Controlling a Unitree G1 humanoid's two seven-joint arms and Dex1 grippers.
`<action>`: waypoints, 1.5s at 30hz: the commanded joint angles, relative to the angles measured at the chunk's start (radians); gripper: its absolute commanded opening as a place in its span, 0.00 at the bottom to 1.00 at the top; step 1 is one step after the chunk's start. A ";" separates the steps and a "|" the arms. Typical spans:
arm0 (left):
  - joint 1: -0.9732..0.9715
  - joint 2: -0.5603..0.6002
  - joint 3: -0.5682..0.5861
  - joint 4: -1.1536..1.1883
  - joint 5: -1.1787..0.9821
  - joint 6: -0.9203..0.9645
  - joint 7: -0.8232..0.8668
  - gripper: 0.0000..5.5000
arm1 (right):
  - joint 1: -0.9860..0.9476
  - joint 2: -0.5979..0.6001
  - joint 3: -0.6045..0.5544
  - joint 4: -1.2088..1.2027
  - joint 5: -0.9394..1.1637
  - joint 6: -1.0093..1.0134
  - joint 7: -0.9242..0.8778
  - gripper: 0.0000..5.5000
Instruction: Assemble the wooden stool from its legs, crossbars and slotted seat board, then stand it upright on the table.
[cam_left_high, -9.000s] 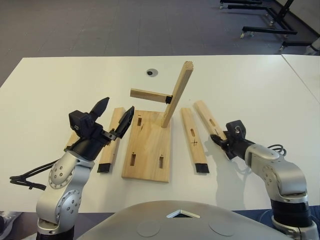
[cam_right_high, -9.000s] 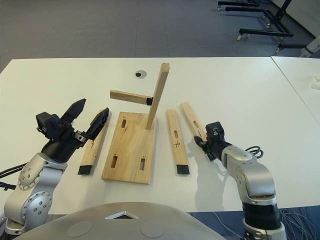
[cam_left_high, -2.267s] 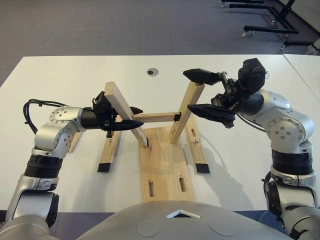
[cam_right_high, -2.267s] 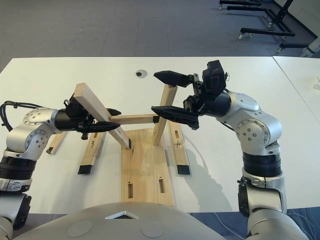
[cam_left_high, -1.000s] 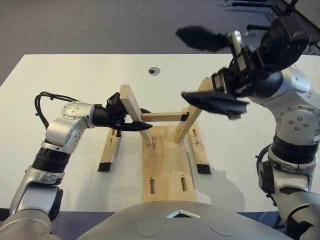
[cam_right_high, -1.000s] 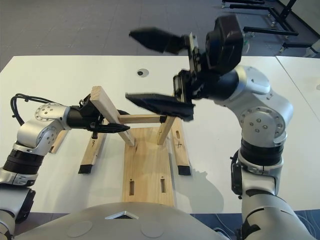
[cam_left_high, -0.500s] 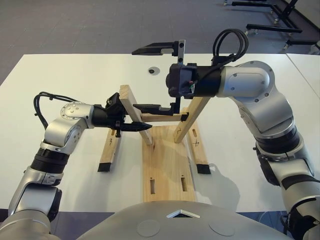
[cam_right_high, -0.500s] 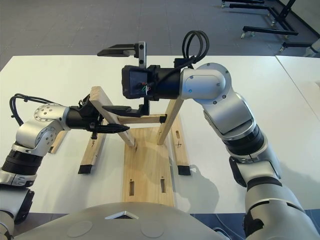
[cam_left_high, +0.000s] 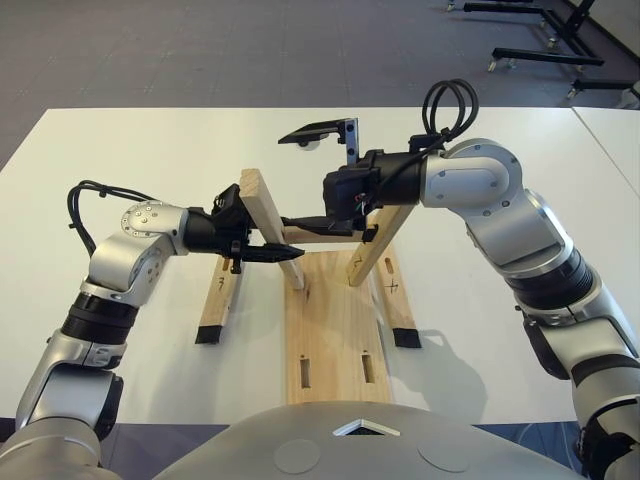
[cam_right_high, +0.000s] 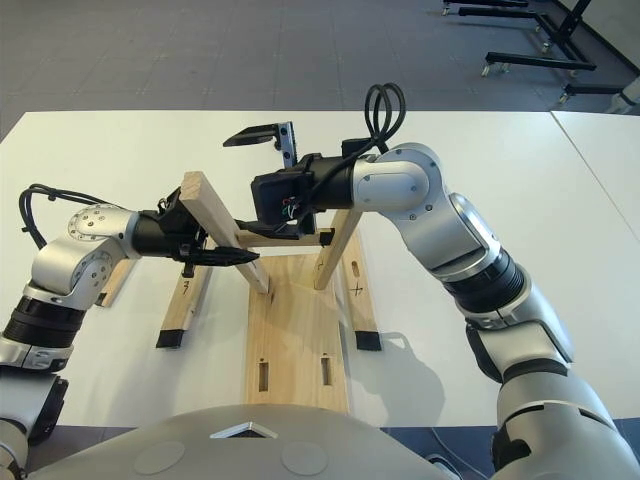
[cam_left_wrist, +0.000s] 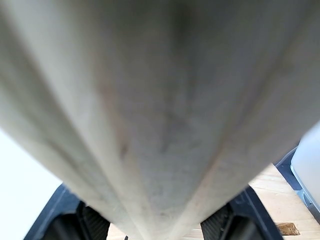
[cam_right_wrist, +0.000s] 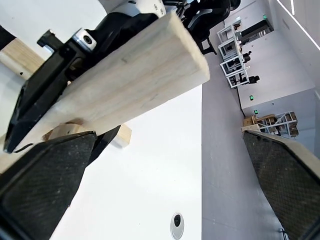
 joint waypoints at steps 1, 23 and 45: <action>0.017 0.059 -0.046 0.020 0.095 0.047 -0.012 0.37 | 0.025 -0.016 0.017 0.033 -0.058 -0.041 0.016 0.97; 0.010 0.057 -0.057 0.033 0.099 0.046 -0.012 0.37 | 0.094 -0.091 0.089 0.054 -0.098 -0.118 0.165 0.97; -0.027 0.067 -0.085 0.059 0.121 0.022 -0.034 0.37 | 0.066 -0.062 0.167 0.171 -0.089 -0.195 0.203 0.97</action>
